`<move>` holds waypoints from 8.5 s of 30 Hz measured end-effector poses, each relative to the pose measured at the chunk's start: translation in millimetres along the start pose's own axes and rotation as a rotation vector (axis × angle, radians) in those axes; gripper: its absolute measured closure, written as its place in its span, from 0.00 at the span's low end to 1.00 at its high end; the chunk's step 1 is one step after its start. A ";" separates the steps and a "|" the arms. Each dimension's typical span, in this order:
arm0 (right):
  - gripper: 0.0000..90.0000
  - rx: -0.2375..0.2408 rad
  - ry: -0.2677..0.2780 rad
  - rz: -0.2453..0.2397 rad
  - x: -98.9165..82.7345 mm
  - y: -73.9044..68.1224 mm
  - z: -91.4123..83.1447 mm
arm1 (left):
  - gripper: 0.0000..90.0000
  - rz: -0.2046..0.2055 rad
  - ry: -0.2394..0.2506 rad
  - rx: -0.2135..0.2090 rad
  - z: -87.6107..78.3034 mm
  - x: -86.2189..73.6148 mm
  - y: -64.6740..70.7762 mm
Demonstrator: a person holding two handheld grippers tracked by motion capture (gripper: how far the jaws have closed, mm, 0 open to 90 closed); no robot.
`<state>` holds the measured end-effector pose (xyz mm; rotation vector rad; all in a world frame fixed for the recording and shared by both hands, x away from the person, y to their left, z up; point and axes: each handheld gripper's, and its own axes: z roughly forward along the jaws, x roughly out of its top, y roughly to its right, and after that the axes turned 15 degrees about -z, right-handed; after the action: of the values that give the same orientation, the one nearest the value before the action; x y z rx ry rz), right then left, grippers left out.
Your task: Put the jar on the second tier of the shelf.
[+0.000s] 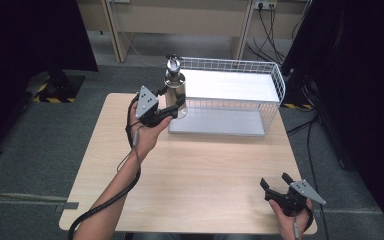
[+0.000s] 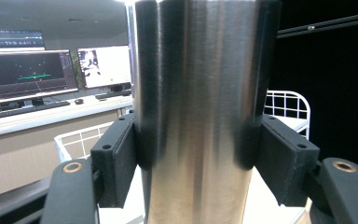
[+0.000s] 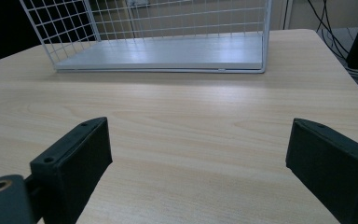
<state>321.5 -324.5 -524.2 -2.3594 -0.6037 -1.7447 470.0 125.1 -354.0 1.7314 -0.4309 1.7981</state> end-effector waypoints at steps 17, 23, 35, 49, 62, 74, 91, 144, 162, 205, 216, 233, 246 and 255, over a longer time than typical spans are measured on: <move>0.08 0.002 0.001 -0.001 0.0 0.0 0.0 | 0.39 0.006 0.015 0.043 36.9 18.0 -1.4; 0.08 0.005 0.001 -0.001 0.0 0.2 0.0 | 0.39 0.012 0.009 0.064 50.8 21.4 -3.7; 0.08 0.007 0.002 0.001 -0.1 0.4 0.0 | 0.39 -0.007 -0.002 0.105 75.5 19.5 -10.6; 0.08 0.013 0.002 0.005 0.0 0.6 0.1 | 0.39 -0.024 -0.011 0.188 99.1 21.1 -23.1; 0.08 0.013 0.004 0.003 -0.1 0.5 -0.1 | 0.39 -0.048 -0.032 0.202 107.9 18.2 -26.8; 0.08 0.012 0.008 0.006 -0.3 0.6 -0.5 | 0.38 -0.090 -0.050 0.201 109.8 19.3 -31.7; 0.08 0.011 0.008 0.003 -0.3 0.5 -0.5 | 0.33 -0.113 -0.059 0.201 109.9 25.8 -32.4; 0.08 0.004 0.007 0.001 -0.3 0.2 -0.5 | 0.08 -0.093 -0.096 0.203 57.9 19.4 -20.3; 0.08 0.004 0.007 0.003 -0.3 0.2 -0.5 | 0.07 -0.086 -0.107 0.194 43.0 8.5 -17.5; 0.08 0.001 0.006 0.002 -0.3 0.1 -0.5 | 0.07 -0.071 -0.127 0.163 8.3 -16.1 -8.5; 0.08 0.001 0.007 0.006 -0.3 0.2 -0.8 | 0.07 -0.069 -0.140 0.152 -0.3 -24.9 -5.5; 0.08 0.000 0.008 0.005 -0.4 0.1 -0.8 | 0.06 -0.081 -0.166 0.142 -20.7 -43.0 -8.7; 0.08 -0.002 0.006 0.003 -0.3 0.1 -0.6 | 0.06 -0.078 -0.180 0.147 -40.9 -53.9 -12.4; 0.08 -0.003 0.007 0.002 -0.3 -0.1 -0.7 | 0.06 -0.084 -0.190 0.141 -54.8 -62.4 -12.1</move>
<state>320.7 -324.7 -524.3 -2.3544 -0.5982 -1.7532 432.6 155.7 -422.5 1.9978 -0.3097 1.6458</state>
